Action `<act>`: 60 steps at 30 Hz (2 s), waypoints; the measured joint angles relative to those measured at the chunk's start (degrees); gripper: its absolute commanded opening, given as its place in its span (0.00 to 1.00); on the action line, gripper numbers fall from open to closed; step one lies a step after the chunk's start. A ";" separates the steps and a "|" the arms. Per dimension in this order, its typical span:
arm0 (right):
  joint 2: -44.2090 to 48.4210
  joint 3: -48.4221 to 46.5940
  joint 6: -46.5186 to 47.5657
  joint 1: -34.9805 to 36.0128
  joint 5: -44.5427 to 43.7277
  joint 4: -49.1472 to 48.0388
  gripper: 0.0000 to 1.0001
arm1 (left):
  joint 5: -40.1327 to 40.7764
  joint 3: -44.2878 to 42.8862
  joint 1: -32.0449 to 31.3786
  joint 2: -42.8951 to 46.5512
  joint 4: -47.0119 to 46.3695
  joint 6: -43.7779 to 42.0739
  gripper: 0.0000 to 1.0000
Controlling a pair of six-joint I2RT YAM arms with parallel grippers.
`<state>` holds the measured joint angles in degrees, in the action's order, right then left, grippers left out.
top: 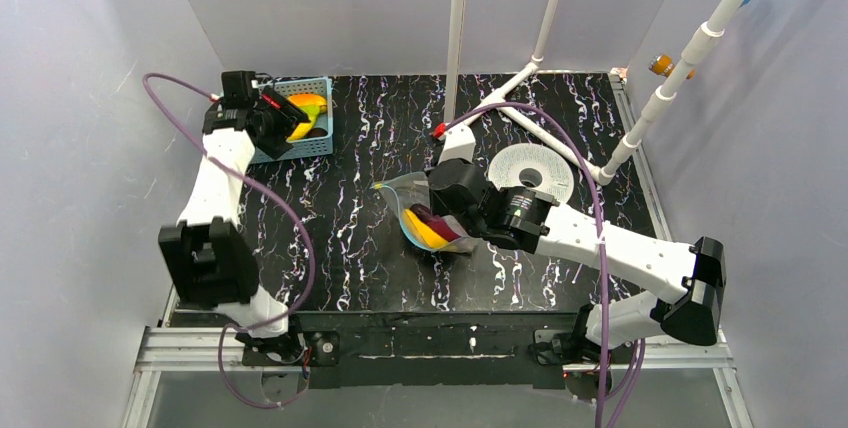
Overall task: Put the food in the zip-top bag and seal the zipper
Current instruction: Pick up the fake fruit from the bin.
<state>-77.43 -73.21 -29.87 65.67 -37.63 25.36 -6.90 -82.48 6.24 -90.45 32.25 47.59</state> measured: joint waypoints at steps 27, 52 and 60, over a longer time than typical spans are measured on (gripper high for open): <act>-2.91 0.00 0.26 -3.04 5.84 -3.04 0.01 | -0.02 -26.69 3.50 -32.85 9.75 32.96 0.54; -3.10 0.00 0.17 -4.02 7.15 -3.02 0.01 | 11.41 -36.74 1.81 -39.26 25.53 38.66 0.18; -3.61 -1.55 -1.51 -4.13 9.27 -1.31 0.01 | 7.56 -13.97 1.53 -4.85 20.20 34.71 0.00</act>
<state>-81.03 -74.76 -31.38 61.54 -28.36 24.05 0.67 -96.44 7.77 -95.31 52.45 82.30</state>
